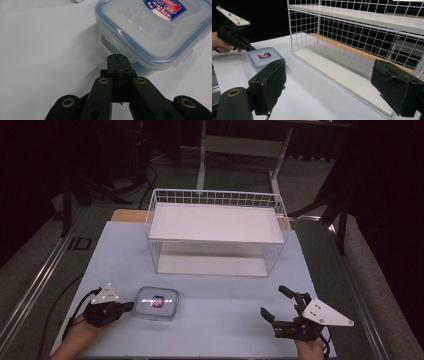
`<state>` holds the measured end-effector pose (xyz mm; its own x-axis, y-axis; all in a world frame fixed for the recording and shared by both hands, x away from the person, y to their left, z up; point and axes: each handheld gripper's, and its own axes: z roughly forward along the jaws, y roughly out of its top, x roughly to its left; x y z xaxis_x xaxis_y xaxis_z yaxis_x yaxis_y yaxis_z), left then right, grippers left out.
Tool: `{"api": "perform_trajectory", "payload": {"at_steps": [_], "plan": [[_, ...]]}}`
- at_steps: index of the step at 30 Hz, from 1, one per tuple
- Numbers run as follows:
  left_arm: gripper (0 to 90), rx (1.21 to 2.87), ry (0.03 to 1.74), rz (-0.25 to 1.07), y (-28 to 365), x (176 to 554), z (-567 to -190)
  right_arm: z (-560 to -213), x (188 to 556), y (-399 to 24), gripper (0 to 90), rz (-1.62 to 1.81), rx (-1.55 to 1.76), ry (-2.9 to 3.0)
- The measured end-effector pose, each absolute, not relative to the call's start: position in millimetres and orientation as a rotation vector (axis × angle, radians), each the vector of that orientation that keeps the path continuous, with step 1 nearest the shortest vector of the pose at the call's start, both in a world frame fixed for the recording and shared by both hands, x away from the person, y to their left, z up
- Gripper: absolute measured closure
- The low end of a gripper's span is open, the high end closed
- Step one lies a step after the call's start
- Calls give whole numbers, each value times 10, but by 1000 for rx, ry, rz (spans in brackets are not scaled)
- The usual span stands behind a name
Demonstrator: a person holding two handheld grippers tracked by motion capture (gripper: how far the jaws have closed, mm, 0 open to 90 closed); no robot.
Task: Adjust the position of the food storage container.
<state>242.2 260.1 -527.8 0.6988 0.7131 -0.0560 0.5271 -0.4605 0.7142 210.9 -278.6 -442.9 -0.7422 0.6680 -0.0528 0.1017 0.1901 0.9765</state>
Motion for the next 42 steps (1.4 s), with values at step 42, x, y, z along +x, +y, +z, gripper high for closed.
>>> {"api": "perform_trajectory", "payload": {"at_steps": [42], "plan": [[900, 2199, 891, 259, 1605, 2802, -5306, -4453, 2109, -2758, 131, 1603, 696, 2030]]}}
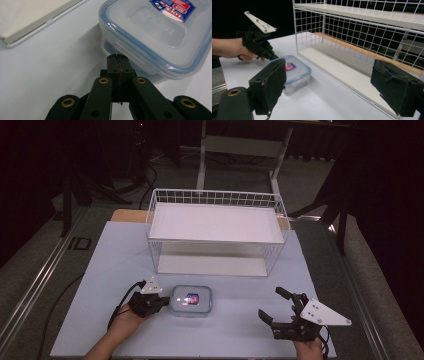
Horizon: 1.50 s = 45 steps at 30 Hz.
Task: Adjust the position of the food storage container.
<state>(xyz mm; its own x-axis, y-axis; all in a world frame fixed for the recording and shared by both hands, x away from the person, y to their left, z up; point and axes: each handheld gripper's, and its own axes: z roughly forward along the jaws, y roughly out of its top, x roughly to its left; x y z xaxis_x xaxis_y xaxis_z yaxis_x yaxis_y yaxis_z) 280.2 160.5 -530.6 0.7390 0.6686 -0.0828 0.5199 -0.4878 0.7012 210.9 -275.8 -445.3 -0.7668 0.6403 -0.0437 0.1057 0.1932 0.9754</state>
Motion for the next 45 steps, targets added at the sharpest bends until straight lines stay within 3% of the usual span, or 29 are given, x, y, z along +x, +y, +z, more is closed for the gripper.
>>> {"api": "perform_trajectory", "payload": {"at_steps": [14, 45], "plan": [[900, 2185, 846, 164, 1330, 2855, -5327, -4453, 2107, -2772, 131, 1599, 687, 2031], [900, 2204, 800, 135, 985, 2876, -5317, -4475, 2127, -2766, 132, 1600, 685, 2047]]}}
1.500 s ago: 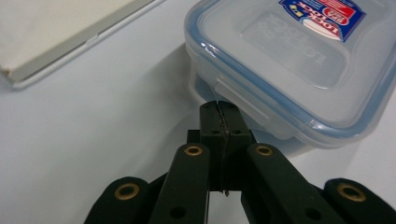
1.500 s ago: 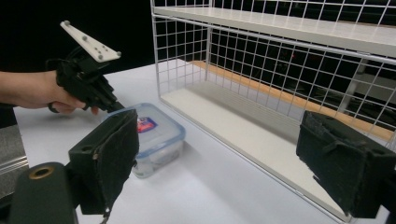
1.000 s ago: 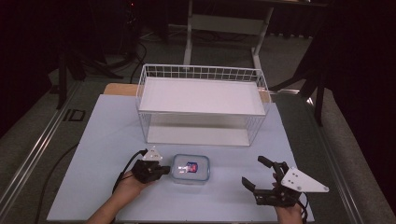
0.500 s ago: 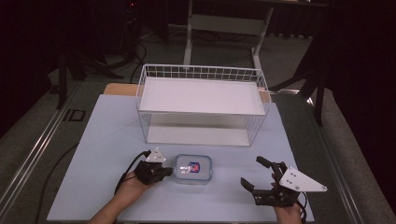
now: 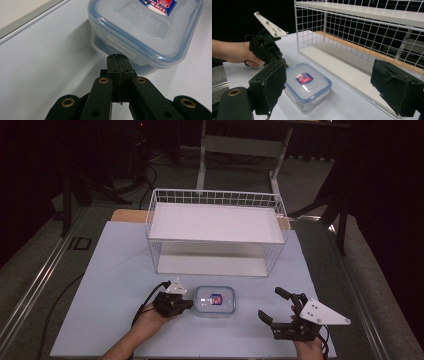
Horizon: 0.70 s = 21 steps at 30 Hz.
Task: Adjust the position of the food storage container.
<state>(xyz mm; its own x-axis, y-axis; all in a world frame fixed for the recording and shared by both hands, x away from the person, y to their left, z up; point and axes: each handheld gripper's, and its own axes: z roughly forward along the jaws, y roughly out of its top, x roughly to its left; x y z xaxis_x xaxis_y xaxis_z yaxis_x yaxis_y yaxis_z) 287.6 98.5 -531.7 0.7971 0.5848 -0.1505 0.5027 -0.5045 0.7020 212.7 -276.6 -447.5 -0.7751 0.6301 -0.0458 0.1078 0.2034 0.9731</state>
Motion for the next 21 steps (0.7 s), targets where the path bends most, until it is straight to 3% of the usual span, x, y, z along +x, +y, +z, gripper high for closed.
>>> {"api": "perform_trajectory", "payload": {"at_steps": [16, 21], "plan": [[900, 2203, 778, 107, 975, 2906, -5322, -4482, 2122, -2763, 131, 1595, 686, 2053], [700, 2149, 764, 96, 1174, 2842, -5248, -4492, 2115, -2737, 132, 1583, 675, 2059]]}}
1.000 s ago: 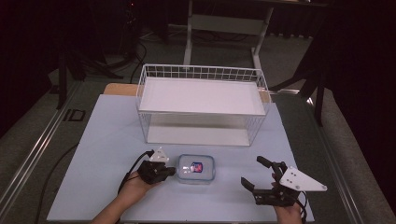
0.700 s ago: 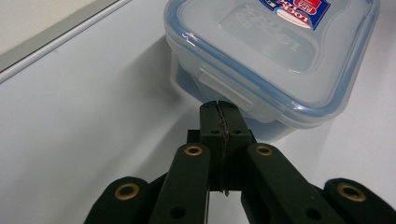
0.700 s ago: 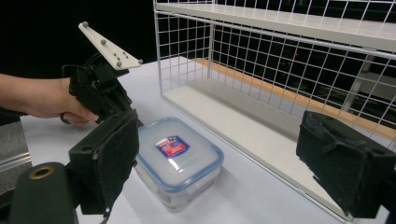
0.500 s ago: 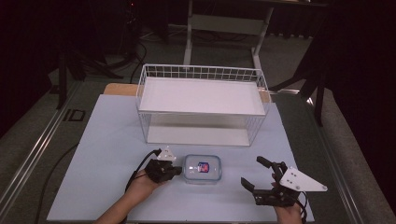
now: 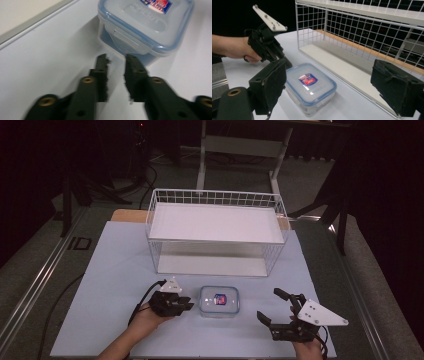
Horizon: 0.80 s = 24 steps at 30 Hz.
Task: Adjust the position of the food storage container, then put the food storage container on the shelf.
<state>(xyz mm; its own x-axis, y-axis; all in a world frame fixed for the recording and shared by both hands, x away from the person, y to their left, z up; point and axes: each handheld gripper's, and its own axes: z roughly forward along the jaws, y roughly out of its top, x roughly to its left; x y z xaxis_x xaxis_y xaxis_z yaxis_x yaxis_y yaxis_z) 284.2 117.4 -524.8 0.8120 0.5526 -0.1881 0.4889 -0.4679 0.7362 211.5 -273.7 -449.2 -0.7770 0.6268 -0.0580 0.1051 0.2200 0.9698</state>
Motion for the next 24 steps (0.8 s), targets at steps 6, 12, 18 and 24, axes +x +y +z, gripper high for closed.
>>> {"api": "perform_trajectory", "payload": {"at_steps": [6, 12, 18, 24], "plan": [[110, 2080, 773, 91, 1333, 2711, -5131, -4518, 2120, -2699, 131, 1555, 674, 2078], [21, 2026, 800, 83, 1371, 2597, -5009, -4539, 2121, -2655, 141, 1563, 677, 2097], [21, 1966, 766, 113, 1296, 2514, -4823, -4443, 2077, -2620, 144, 1532, 700, 2054], [21, 1930, 764, 119, 1207, 2563, -4611, -4257, 2143, -2656, 146, 1620, 658, 2033]]}}
